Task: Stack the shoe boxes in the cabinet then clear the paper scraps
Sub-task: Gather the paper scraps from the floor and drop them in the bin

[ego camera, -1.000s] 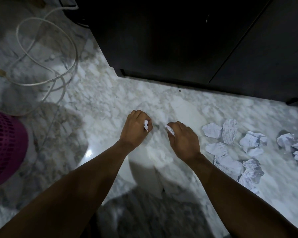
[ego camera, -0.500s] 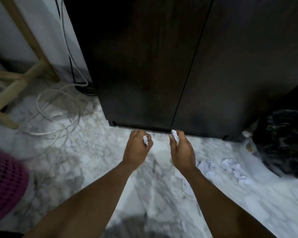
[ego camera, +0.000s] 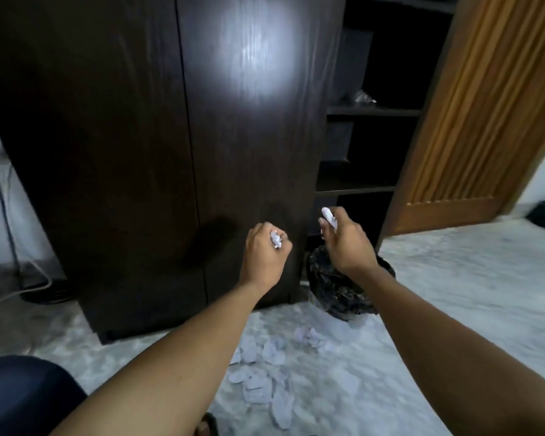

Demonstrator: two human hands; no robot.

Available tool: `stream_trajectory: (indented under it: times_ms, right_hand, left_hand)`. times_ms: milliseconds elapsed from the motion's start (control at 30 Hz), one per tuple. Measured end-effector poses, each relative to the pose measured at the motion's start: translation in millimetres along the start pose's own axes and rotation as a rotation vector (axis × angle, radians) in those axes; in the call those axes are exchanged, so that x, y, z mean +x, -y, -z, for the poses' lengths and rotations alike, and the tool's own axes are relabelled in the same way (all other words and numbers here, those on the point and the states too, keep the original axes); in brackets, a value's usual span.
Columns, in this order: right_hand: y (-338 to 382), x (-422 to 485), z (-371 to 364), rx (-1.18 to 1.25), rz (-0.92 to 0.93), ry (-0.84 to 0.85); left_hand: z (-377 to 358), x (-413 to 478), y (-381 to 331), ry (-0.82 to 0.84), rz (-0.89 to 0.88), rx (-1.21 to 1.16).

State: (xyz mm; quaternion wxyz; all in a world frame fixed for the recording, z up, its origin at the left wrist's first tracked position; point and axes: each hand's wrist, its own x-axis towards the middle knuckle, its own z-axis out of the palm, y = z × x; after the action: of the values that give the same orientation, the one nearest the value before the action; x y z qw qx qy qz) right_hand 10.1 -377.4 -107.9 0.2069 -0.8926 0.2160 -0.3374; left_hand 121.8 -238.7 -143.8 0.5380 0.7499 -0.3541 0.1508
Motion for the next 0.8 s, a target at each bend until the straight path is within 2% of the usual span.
stream_trajectory:
  times_ms: [167,267,333,400,500,667,733,800]
  right_hand:
    - [-42.9,40.3,56.9,-0.170,-0.034,0.036]
    - [-87.1,65.8,58.3,-0.244,-0.087,0.122]
    - [-121.4,77.7,44.1,-0.206,-0.117,0.188]
    - [-154.1,83.1,20.2,-0.111,-0.214,0.250]
    - [-198.6,81.9,-25.6,0.101,-0.471,0.322]
    - [-232.6,73.2,-52.9,0.477,-1.051,0.361]
    - [-244.2,76.6,-53.8,0.683,-1.117,0.341]
    - [-243.2,75.2,-51.8,0.794,-1.167,0.241]
  left_hand:
    - [-53.0,29.9,-32.5,0.090,0.003,-0.090]
    - [-100.9,51.5,-27.5,0.191,0.020,-0.111]
    - [-132.2,70.2,-20.9,0.277,0.024,-0.083]
    - [-163.4,87.1,-12.9,0.309,0.052,-0.077]
    - [-216.4,87.9,5.1,0.305,0.229,-0.179]
    - [-276.8,61.5,34.2,0.438,0.568,-0.293]
    - [-287.9,60.8,37.1,0.510,0.655,-0.306]
    - [-295.3,61.5,39.3,0.627,0.703,-0.259]
